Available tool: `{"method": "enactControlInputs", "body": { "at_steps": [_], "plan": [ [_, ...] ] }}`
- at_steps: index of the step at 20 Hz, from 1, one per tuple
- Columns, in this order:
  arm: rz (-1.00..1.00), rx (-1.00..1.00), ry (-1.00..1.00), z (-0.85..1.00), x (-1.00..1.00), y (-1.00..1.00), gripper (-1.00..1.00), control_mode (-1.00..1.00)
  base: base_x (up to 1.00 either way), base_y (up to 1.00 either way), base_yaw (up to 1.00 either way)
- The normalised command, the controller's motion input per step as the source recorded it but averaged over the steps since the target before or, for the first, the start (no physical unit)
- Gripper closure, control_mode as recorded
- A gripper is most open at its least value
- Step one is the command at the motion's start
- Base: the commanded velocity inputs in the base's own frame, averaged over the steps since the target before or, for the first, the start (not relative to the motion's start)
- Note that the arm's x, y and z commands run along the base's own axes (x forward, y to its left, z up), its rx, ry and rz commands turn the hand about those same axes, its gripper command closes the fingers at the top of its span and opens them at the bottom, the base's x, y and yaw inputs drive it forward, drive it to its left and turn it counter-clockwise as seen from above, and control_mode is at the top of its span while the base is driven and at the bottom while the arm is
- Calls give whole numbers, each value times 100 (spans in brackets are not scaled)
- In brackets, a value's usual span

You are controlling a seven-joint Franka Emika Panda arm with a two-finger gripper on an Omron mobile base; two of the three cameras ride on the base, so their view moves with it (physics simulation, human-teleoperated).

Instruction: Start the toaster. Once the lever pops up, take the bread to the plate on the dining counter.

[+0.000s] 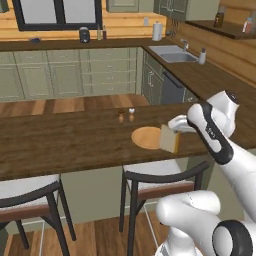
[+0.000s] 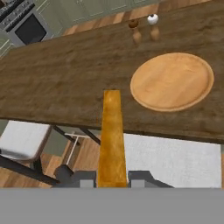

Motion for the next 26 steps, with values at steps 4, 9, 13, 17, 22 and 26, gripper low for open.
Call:
{"method": "enactControlInputs", "body": {
  "at_steps": [4,9,13,17,22,26],
  "plan": [
    [8,2,0,-53,100,-10,100,-100,0,0,0],
    [6,0,0,-39,100,-3,100,-100,0,0,0],
    [7,1,0,-32,90,0,100,-100,0,0,0],
    [7,1,1,-33,87,0,100,-100,0,0,0],
    [7,1,1,-36,71,-2,100,-100,0,0,0],
    [7,0,2,-42,49,-5,100,-100,0,0,0]
  ]
}}
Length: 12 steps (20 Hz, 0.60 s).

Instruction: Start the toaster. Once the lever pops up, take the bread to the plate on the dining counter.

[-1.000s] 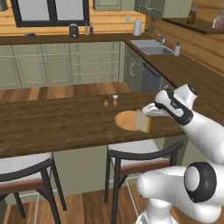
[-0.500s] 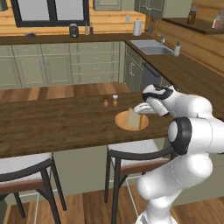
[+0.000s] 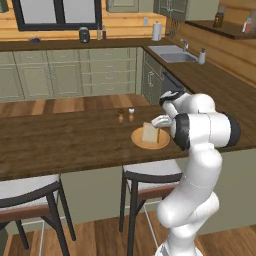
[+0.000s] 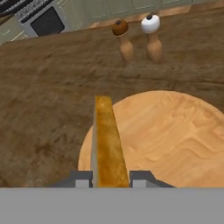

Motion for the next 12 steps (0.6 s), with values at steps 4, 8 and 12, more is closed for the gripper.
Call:
{"method": "enactControlInputs", "body": {
  "at_steps": [4,8,12],
  "plan": [
    [6,0,1,-43,33,-2,100,-100,0,0,0],
    [1,0,3,-43,-15,0,-100,-100,0,0,0],
    [0,0,5,-9,-7,0,-100,-100,0,0,0]
  ]
}}
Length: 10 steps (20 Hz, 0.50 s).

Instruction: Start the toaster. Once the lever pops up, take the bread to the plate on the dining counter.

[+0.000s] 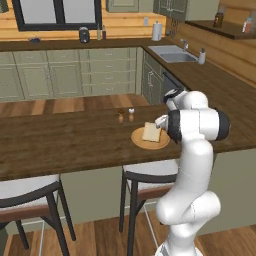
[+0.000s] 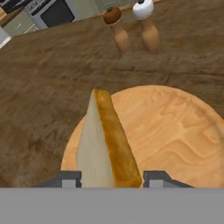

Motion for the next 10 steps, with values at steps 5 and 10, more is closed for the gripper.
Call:
{"method": "enactControlInputs", "body": {
  "at_steps": [5,10],
  "plan": [
    [-4,-4,7,0,0,-22,-100,-100,0,0,0],
    [-11,-9,10,0,1,-43,-100,-100,0,0,0]
  ]
}}
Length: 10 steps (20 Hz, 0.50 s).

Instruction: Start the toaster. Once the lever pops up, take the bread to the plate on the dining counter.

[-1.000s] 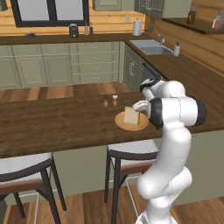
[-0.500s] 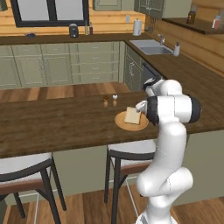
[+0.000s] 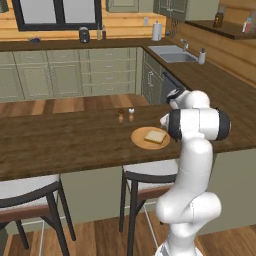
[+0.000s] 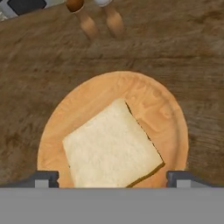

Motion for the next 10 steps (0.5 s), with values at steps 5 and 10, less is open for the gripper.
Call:
{"method": "enactControlInputs", "body": {
  "at_steps": [5,10],
  "plan": [
    [-8,-9,2,39,-20,-16,-100,-100,0,0,0],
    [0,-8,-2,100,-89,42,-100,-100,0,0,0]
  ]
}}
